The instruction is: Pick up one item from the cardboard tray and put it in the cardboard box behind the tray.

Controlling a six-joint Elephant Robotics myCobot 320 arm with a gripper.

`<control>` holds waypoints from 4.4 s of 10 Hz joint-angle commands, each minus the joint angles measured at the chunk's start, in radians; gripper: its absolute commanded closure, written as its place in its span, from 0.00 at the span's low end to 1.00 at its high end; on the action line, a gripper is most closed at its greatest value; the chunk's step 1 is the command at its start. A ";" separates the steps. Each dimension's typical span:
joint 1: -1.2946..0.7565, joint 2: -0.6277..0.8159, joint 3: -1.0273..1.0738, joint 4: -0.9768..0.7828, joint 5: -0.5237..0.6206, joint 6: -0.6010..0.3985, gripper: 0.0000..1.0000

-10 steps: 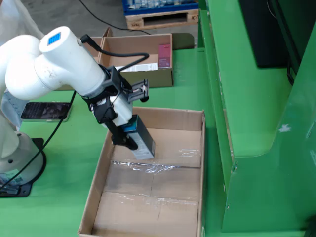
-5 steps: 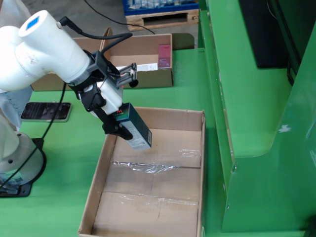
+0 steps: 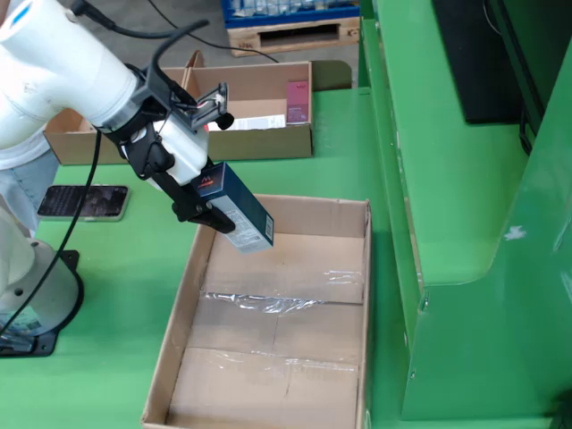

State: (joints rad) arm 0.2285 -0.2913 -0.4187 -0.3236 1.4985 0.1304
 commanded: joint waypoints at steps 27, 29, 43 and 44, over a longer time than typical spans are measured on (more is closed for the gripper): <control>0.517 0.319 -0.421 0.147 0.233 -0.296 1.00; 0.533 0.341 -0.453 0.153 0.258 -0.322 1.00; 0.747 -0.208 0.419 -0.206 0.254 -0.329 1.00; 0.760 -0.240 0.419 -0.134 0.239 -0.311 1.00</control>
State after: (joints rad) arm 0.9571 -0.2913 -0.5369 -0.4232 1.7548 -0.2054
